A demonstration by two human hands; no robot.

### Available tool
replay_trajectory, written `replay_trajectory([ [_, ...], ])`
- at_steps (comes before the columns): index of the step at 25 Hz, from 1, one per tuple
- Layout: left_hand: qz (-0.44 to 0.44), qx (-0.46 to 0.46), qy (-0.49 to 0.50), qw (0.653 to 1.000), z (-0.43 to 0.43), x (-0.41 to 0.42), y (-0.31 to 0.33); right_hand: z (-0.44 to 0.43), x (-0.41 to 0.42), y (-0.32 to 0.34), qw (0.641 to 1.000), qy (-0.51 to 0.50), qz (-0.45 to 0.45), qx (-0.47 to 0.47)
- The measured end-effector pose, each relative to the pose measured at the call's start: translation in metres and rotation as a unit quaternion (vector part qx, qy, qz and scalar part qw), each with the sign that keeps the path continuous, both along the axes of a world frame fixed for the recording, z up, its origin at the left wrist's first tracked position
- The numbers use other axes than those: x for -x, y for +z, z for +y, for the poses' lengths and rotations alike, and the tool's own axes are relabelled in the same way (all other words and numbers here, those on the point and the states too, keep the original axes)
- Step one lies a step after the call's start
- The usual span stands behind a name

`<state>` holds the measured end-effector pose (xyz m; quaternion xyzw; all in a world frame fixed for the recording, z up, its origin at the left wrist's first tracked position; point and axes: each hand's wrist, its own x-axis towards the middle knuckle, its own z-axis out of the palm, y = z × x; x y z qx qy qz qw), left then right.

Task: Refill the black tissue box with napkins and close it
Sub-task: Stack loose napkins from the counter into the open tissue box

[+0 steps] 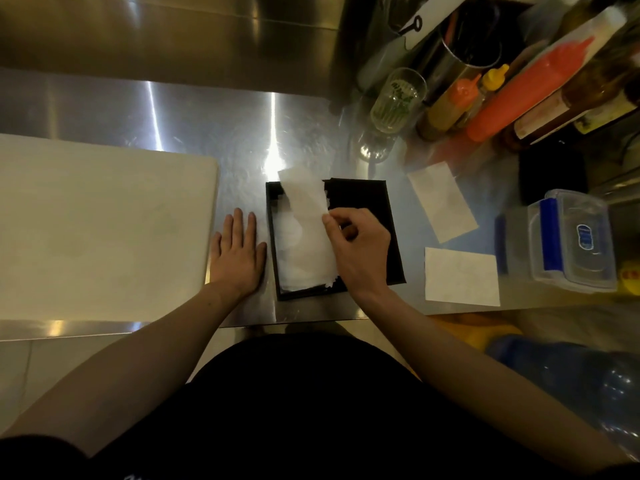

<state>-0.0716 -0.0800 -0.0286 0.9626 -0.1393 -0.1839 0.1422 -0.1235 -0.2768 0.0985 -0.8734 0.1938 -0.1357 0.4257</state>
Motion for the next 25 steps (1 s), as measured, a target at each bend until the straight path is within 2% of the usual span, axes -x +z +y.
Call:
replay_trajectory([
  [7, -0.008, 0.005, -0.004, 1.0, 0.003, 0.001, -0.002, 0.014, -0.011, -0.038, 0.986, 0.038, 0.131, 0.098],
  [9, -0.013, 0.009, -0.002, 1.0, 0.003, 0.002, -0.003, 0.016, -0.016, -0.038, 0.961, 0.095, 0.187, 0.179],
  [11, -0.017, 0.012, 0.0, 1.0, 0.003, 0.002, -0.004, 0.018, -0.019, -0.036, 0.919, 0.156, 0.242, 0.269],
  [13, -0.016, 0.016, 0.0, 1.0, 0.003, 0.003, -0.004, 0.021, -0.022, -0.036, 0.889, 0.188, 0.272, 0.316],
  [15, -0.01, 0.02, 0.001, 1.0, 0.003, 0.002, -0.004, 0.025, -0.022, -0.038, 0.882, 0.198, 0.28, 0.322],
  [21, -0.012, 0.015, -0.003, 1.0, 0.004, 0.002, -0.003, 0.028, -0.024, -0.049, 0.89, 0.214, 0.246, 0.319],
  [25, -0.008, 0.016, 0.002, 1.0, 0.003, 0.002, -0.001, 0.027, -0.026, -0.062, 0.876, 0.244, 0.229, 0.348],
])
